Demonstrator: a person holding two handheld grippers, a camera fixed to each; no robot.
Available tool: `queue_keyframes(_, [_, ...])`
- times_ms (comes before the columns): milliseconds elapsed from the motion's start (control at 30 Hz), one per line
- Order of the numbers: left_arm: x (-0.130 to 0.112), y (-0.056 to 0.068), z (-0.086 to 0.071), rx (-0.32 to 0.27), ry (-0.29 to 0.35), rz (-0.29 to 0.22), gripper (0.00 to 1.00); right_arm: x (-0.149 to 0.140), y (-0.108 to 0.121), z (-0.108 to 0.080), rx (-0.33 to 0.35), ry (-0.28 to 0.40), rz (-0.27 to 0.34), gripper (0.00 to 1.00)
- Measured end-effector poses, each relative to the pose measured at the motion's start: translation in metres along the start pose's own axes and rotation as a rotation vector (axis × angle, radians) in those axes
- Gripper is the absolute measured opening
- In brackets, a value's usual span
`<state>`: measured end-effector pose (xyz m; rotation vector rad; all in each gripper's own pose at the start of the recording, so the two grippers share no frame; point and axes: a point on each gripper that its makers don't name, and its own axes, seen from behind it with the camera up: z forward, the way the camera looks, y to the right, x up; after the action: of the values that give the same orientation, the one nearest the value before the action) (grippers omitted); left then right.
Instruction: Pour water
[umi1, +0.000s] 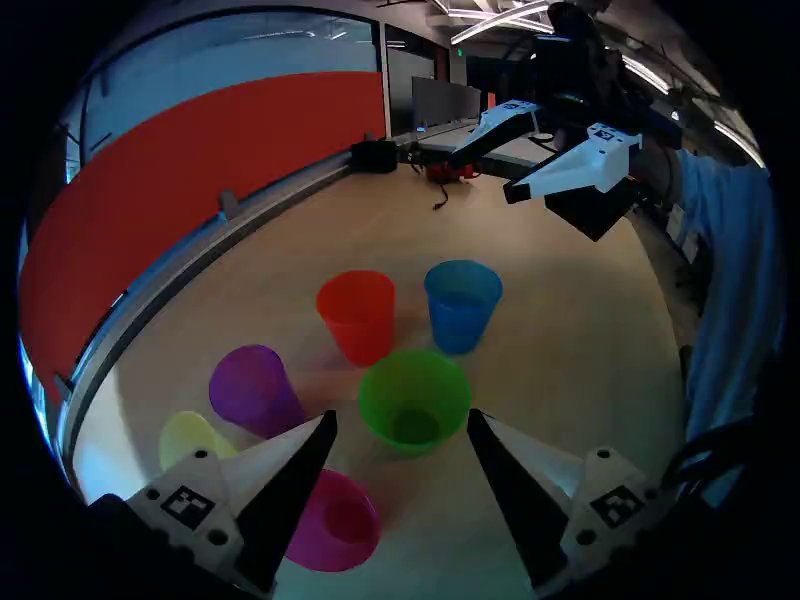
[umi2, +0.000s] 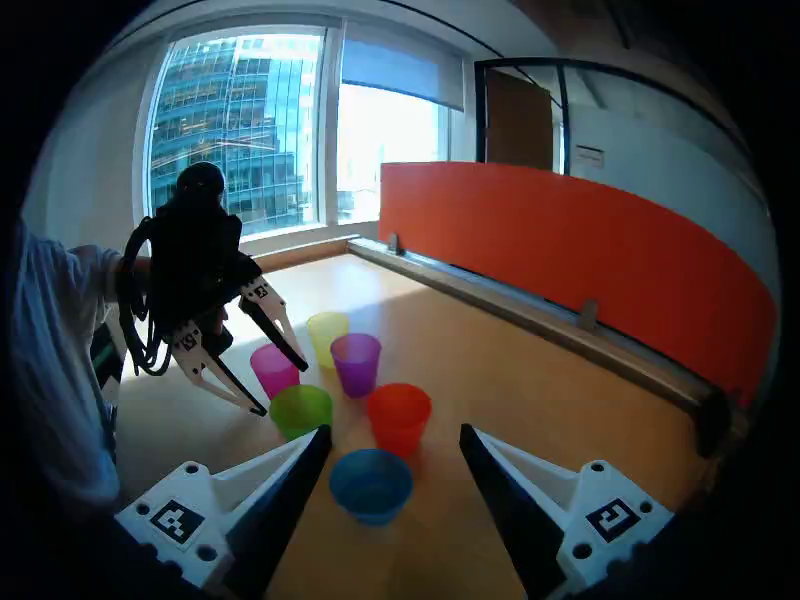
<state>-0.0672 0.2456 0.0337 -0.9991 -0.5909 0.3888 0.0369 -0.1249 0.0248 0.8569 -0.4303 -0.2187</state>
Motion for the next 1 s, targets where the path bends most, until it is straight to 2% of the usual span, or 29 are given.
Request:
queue_keyframes(300, [-0.006, 0.002, 0.013, -0.010, -0.027, -0.006, 0.97, -0.011, -0.001, 0.006, 0.014, -0.021, 0.003, 1.00])
queue_keyframes(1000, [-0.007, 0.007, 0.044, -0.007, -0.039, -0.018, 0.97, -0.022, 0.005, 0.011, 0.014, -0.033, 0.022, 1.00])
